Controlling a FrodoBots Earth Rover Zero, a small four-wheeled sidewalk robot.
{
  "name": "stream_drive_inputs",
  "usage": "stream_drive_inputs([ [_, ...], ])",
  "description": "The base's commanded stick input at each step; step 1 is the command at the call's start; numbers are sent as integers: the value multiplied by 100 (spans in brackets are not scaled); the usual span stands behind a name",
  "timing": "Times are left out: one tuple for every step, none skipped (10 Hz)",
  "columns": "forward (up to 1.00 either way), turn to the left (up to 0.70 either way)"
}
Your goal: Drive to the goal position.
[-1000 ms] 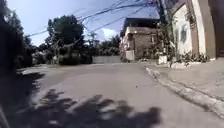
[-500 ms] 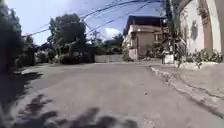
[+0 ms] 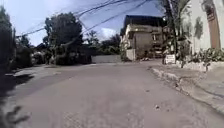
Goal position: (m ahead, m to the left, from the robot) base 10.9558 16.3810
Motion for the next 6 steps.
stream_drive_inputs([
  [100,-31],
  [100,-31],
  [100,-31],
  [100,-31],
  [100,-7],
  [100,9],
])
